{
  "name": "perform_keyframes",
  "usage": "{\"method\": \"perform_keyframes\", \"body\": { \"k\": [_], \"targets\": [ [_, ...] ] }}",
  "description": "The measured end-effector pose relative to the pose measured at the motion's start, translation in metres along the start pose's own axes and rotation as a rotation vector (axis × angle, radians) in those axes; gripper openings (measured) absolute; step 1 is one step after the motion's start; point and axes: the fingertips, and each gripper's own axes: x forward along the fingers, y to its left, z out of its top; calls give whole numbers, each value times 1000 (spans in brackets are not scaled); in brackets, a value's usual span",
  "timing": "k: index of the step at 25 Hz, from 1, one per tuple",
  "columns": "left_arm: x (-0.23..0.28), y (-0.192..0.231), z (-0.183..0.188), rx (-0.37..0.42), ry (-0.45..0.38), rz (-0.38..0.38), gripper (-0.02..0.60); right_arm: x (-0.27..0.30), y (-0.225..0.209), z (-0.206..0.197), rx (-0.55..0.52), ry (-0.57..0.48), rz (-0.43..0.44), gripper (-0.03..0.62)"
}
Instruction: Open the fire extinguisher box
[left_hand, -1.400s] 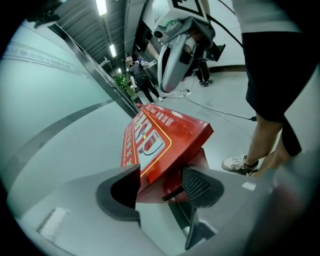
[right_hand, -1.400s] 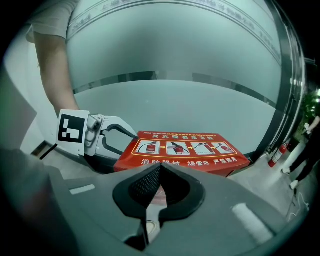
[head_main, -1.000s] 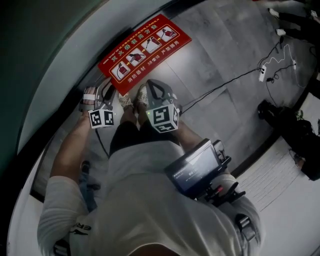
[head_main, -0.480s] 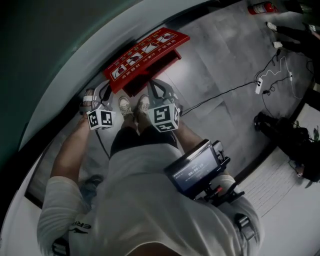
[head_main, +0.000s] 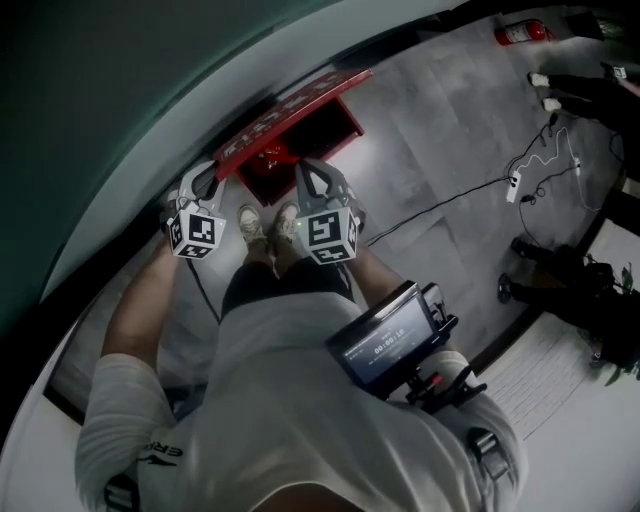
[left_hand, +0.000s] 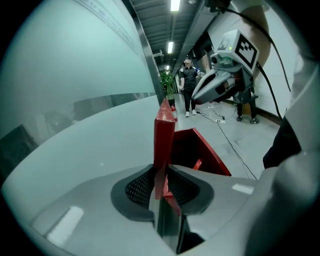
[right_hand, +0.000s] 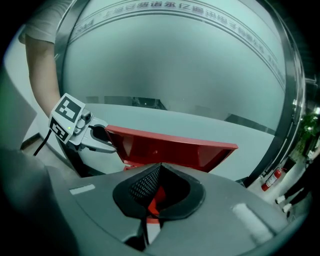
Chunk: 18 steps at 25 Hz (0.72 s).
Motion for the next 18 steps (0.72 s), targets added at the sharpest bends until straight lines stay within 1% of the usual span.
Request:
{"method": "perform_keyframes", "body": {
  "k": [7, 12, 14, 18],
  "targets": [
    [1, 25, -1, -216, 12, -56, 81, 4, 0, 12, -6, -12, 3, 12],
    [4, 40, -11, -370, 41, -75, 81, 7, 1, 19, 0, -15, 9, 12],
    [3, 45, -10, -418, 44, -82, 81, 8, 2, 22, 4, -15, 10, 12],
    [4, 56, -10, -487, 53, -82, 83, 11, 4, 28, 4, -18, 15, 12]
  ]
}}
